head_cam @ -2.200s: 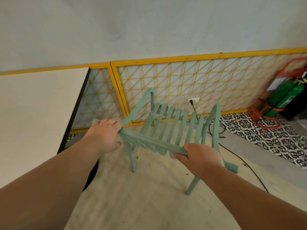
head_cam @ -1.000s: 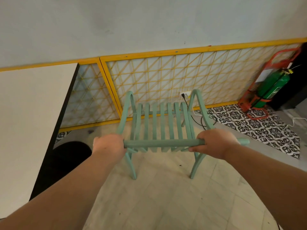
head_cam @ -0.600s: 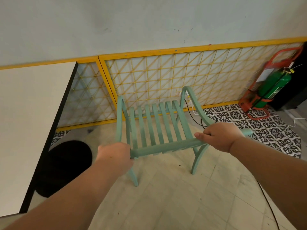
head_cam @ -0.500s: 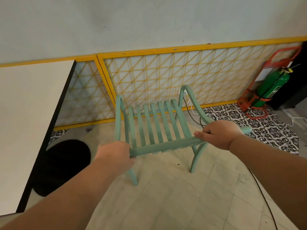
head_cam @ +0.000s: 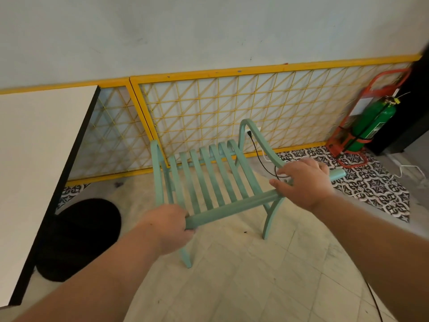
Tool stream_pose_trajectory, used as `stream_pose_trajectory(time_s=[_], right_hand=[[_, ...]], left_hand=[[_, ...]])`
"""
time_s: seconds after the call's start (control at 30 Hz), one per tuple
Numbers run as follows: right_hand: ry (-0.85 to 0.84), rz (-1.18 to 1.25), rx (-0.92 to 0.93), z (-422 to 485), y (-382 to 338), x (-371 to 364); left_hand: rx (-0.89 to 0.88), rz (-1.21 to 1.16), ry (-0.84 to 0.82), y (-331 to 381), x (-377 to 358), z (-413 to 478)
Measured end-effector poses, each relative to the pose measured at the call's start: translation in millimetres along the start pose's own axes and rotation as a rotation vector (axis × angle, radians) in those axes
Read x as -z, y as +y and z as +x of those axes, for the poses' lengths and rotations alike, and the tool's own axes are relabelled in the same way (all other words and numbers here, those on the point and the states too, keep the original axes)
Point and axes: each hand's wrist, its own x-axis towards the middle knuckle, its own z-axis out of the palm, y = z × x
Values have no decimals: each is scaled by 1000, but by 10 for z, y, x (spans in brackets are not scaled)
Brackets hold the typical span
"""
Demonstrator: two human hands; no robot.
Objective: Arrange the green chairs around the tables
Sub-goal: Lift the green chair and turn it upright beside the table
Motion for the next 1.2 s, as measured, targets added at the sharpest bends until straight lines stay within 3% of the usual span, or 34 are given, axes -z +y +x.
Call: stream_pose_trajectory(time_s=[0.1,0.2,0.33,0.57,0.8,1.2], right_hand=[[189,484,-395,-379,-452,-192],[170,963,-774,-592,-967,-297],[155,1188,-944,-397,-1287,-322],[252,1090,-1041,-132,-1335,-331],[240,1051,-1003,71,-1077,-246],[198,882,-882,507,-550,-123]], left_hand=[[-22,7,-5,-1,-16,20],[-34,-1,6,-18,-24,27],[-45,11,6,-38,-49,57],[-68,-12,1,-10,-74,117],[-87,-97,29,305,-50,132],[46,-309,90,1074,-171,250]])
